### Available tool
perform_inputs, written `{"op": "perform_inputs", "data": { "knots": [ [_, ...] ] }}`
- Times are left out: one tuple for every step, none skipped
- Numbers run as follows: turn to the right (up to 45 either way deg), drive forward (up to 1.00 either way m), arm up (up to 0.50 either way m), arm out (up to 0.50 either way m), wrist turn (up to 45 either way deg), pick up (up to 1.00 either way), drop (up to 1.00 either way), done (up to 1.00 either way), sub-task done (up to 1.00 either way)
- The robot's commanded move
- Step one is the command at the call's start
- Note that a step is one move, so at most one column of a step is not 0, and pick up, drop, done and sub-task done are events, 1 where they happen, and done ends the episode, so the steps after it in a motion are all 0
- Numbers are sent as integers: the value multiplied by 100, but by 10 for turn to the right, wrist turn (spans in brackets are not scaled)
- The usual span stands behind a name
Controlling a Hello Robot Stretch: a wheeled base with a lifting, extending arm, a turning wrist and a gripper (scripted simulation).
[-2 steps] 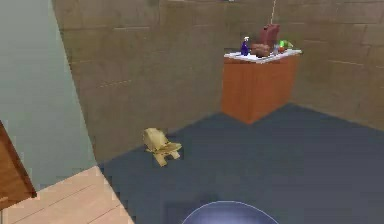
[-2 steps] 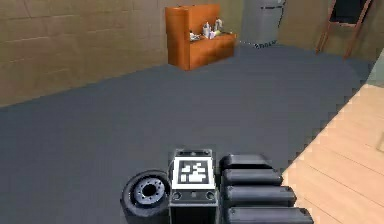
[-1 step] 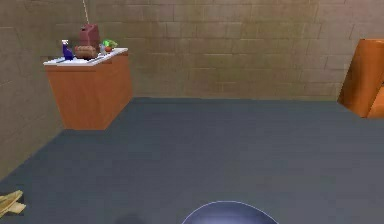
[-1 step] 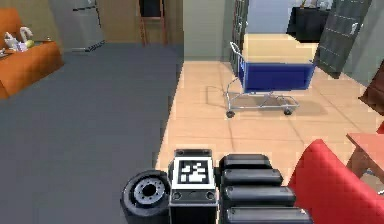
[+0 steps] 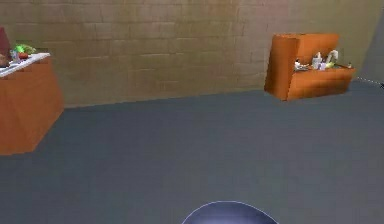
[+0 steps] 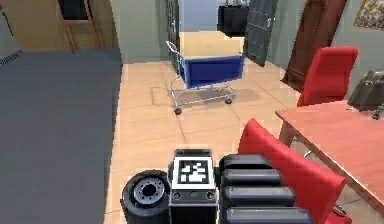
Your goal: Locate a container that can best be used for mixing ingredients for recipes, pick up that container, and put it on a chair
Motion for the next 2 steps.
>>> {"op": "perform_inputs", "data": {
  "knots": [
    [30, 0, 0, 0, 0, 0, 0, 0, 0],
    [-450, 0, 0, 0, 0, 0, 0, 0, 0]
  ]
}}
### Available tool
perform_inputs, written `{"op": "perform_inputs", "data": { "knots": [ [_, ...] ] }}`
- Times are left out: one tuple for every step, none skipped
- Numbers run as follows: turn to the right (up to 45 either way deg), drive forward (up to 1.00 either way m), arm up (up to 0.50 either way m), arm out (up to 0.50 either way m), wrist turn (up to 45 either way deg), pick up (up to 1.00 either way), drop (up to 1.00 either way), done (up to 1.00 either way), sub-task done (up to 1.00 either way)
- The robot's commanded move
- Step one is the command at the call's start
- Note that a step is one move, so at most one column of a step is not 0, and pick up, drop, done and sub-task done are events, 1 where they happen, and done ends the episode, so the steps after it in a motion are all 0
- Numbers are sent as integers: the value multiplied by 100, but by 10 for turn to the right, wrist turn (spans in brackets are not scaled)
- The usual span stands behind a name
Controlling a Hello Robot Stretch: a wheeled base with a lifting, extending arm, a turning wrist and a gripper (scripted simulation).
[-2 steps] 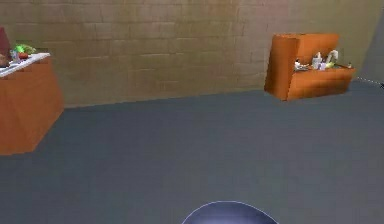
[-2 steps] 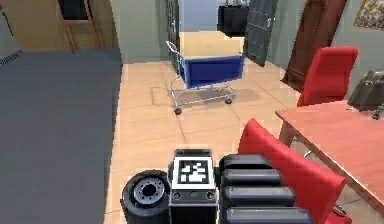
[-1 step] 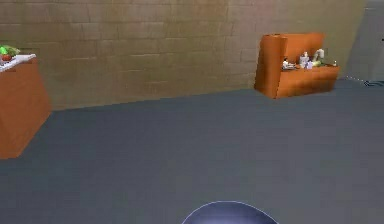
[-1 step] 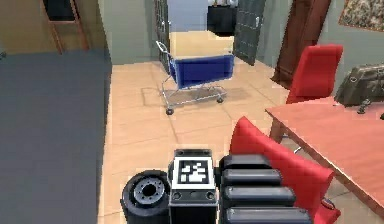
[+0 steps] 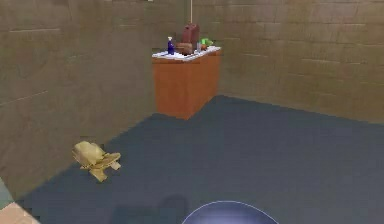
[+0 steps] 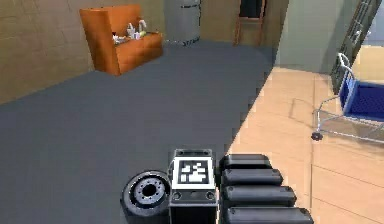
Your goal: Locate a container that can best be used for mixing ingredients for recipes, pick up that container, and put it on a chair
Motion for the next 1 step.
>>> {"op": "perform_inputs", "data": {
  "knots": [
    [-450, 0, 0, 0, 0, 0, 0, 0, 0]
  ]
}}
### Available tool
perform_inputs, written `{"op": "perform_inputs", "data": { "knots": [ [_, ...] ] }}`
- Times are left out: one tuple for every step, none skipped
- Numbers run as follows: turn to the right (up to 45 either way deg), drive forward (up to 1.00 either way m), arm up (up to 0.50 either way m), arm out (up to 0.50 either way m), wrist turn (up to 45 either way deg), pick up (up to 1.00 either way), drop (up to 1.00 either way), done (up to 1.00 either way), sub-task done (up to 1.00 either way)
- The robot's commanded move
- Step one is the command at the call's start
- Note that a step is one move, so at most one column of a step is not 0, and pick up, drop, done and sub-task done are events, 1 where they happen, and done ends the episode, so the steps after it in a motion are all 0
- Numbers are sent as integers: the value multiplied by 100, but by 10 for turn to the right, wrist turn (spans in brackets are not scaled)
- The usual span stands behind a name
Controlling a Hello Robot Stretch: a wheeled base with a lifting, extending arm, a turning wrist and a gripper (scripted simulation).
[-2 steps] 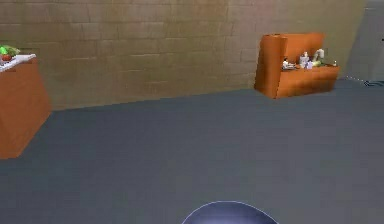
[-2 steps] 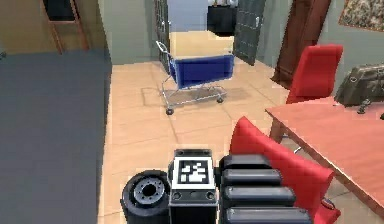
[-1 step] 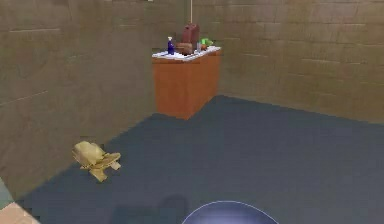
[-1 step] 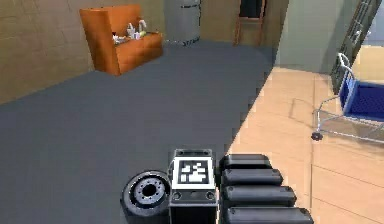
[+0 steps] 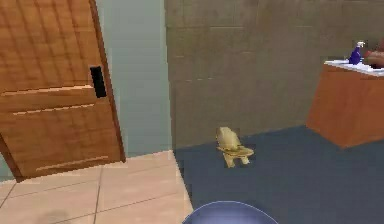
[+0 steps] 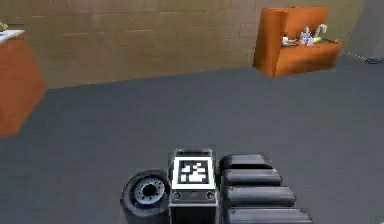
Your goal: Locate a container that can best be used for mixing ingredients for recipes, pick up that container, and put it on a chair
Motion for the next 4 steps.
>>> {"op": "perform_inputs", "data": {
  "knots": [
    [-450, 0, 0, 0, 0, 0, 0, 0, 0],
    [-300, 0, 0, 0, 0, 0, 0, 0, 0],
    [450, 0, 0, 0, 0, 0, 0, 0, 0],
    [450, 0, 0, 0, 0, 0, 0, 0, 0]
  ]
}}
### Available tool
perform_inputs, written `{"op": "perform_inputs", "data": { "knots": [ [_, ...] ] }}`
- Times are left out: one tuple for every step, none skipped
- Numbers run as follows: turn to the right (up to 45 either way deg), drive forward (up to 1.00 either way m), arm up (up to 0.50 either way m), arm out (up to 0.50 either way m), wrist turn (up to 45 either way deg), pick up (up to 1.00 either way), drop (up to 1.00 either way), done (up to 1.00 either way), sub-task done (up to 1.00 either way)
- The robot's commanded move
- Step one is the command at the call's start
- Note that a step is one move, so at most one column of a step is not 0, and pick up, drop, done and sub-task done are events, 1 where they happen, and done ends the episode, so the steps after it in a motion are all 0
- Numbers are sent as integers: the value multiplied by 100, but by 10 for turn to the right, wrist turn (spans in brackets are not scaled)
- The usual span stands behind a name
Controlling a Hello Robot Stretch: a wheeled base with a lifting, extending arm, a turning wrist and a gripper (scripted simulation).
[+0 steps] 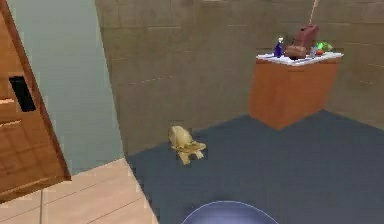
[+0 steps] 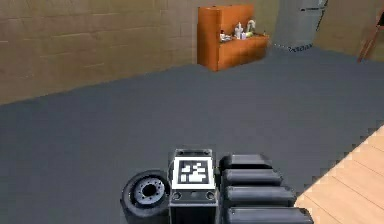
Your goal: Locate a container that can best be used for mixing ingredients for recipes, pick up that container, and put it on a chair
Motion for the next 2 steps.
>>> {"op": "perform_inputs", "data": {
  "knots": [
    [450, 0, 0, 0, 0, 0, 0, 0, 0],
    [390, 0, 0, 0, 0, 0, 0, 0, 0]
  ]
}}
